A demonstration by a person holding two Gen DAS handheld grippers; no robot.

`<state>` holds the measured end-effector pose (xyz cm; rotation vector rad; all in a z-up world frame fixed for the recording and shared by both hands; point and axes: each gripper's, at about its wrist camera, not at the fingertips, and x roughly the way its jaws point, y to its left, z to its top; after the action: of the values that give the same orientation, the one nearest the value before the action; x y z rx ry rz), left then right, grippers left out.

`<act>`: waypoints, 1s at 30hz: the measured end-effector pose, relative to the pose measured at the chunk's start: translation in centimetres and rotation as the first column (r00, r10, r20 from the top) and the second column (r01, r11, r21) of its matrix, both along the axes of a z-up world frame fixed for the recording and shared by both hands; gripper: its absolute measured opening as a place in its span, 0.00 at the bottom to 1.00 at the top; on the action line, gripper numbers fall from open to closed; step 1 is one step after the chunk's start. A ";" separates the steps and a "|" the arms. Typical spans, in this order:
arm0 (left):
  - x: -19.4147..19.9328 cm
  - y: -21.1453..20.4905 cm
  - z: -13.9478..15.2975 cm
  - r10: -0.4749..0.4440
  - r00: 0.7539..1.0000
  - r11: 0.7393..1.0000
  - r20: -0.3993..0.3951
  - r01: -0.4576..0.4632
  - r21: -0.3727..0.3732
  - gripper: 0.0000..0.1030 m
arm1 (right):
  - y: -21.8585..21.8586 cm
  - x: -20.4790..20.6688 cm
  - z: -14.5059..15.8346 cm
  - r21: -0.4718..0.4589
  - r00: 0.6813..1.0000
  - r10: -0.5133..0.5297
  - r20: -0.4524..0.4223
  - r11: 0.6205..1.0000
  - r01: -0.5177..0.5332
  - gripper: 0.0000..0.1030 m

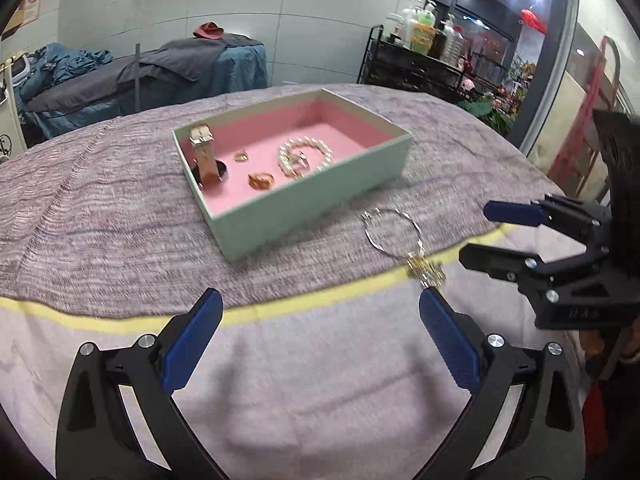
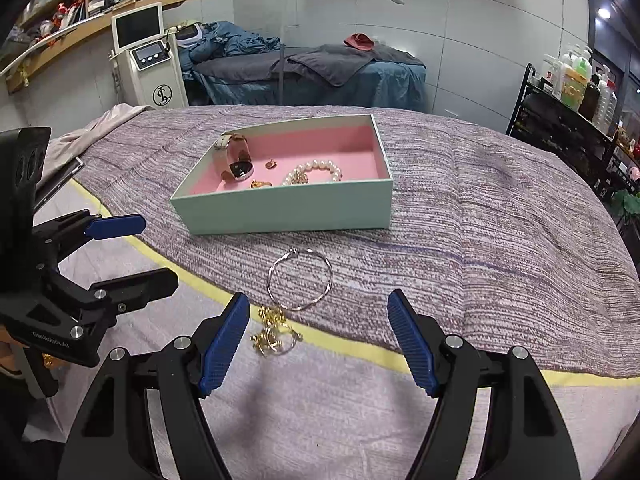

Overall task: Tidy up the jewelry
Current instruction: 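Withdraw both tools from the box back toward the silver hoop, then grasp the gold charm cluster with the left tool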

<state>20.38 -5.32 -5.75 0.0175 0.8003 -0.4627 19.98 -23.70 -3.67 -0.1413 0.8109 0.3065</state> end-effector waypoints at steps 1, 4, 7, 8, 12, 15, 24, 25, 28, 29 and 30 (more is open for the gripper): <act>-0.5 -0.4 -0.2 -0.011 1.000 1.000 -0.003 0.012 0.008 0.92 | -0.1 -0.3 -0.1 -0.010 1.000 0.006 -0.002 1.000 -0.006 0.64; -1.5 -2.0 -0.7 -0.057 0.998 0.997 0.001 0.057 0.048 0.73 | -0.3 -1.2 -0.8 -0.040 0.999 0.026 -0.020 0.999 -0.027 0.56; -1.6 -3.6 -1.2 -0.105 0.994 0.992 -0.017 0.106 0.069 0.52 | -0.5 -1.6 -1.7 -0.064 0.998 0.045 -0.051 0.997 -0.049 0.48; -1.5 -4.1 -1.4 -0.117 0.993 0.990 -0.023 0.118 0.071 0.50 | -0.5 -1.9 -2.0 -0.067 0.997 0.049 -0.056 0.996 -0.052 0.47; -1.2 -6.0 -1.8 -0.168 0.985 0.983 -0.037 0.170 0.072 0.47 | -1.2 -2.4 -2.4 -0.045 0.997 0.031 -0.065 0.998 -0.034 0.47; -0.9 -7.0 -1.8 -0.176 0.984 0.981 -0.038 0.178 0.073 0.42 | -2.0 -2.6 -2.5 -0.008 0.997 0.012 -0.076 1.000 -0.012 0.47; 0.1 -7.6 -1.8 -0.185 0.982 0.980 -0.031 0.187 0.064 0.15 | -2.7 -2.7 -2.4 0.027 0.996 0.019 -0.083 0.999 -0.016 0.47; 0.1 -7.5 -1.7 -0.185 0.982 0.980 -0.033 0.187 0.062 0.15 | -2.6 -2.6 -2.3 0.029 0.996 0.021 -0.083 0.999 -0.019 0.47; -0.3 -7.2 -1.5 -0.188 0.982 0.980 -0.030 0.190 0.068 0.14 | -2.1 -2.3 -2.3 0.042 0.994 0.053 -0.094 0.998 -0.050 0.47; -0.5 -7.0 -1.5 -0.188 0.982 0.979 -0.027 0.190 0.079 0.14 | -1.9 -2.2 -2.4 0.040 0.993 0.067 -0.097 0.997 -0.063 0.47; -0.7 -6.8 -1.5 -0.186 0.982 0.978 -0.025 0.188 0.090 0.14 | -1.5 -2.2 -2.4 0.033 0.992 0.078 -0.098 0.997 -0.075 0.47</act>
<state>19.71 -12.16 -7.21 0.1762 0.8392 -0.6039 17.82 -25.24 -6.09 -0.1310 0.8999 0.4001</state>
